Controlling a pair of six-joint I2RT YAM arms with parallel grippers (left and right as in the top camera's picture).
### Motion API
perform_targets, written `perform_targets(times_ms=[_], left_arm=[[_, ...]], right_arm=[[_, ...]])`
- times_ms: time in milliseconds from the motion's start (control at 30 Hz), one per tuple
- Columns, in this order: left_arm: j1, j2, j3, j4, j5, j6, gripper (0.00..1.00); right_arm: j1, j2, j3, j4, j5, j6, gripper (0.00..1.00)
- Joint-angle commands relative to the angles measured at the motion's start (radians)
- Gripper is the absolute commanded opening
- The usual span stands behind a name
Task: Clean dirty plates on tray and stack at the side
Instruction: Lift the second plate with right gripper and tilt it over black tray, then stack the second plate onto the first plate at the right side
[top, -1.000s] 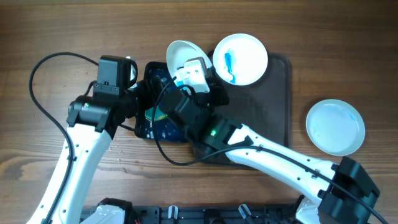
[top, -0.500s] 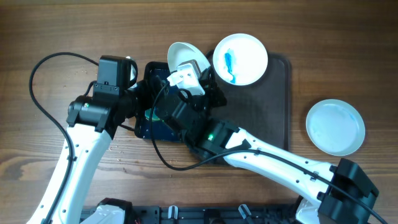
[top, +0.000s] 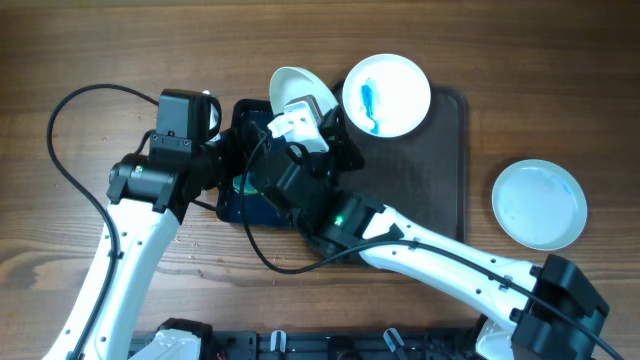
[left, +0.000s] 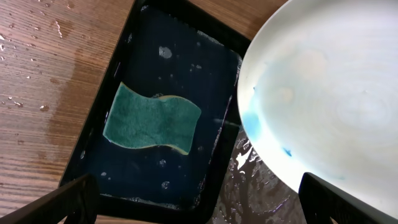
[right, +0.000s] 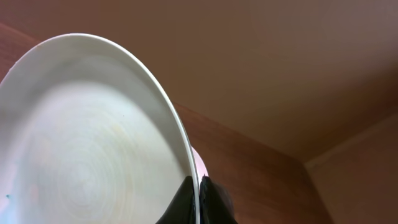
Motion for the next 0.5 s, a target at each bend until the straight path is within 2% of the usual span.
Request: perform_targets(times_ms=[0, 333, 400, 467], left_arm=[[0.005, -0.008, 0.003, 0.0, 0.011, 0.009, 1.0], [0.005, -0.008, 0.003, 0.0, 0.011, 0.008, 1.0], [0.005, -0.008, 0.003, 0.0, 0.011, 0.009, 1.0], [0.005, -0.008, 0.003, 0.0, 0.011, 0.009, 1.0]], right_arm=[[0.003, -0.01, 0.022, 0.006, 0.028, -0.002, 0.04], [-0.002, -0.01, 0.022, 0.029, 0.029, 0.006, 0.04], [-0.055, -0.01, 0.021, 0.005, 0.028, 0.097, 0.05], [-0.135, -0.014, 0.022, -0.08, -0.032, 0.253, 0.04]])
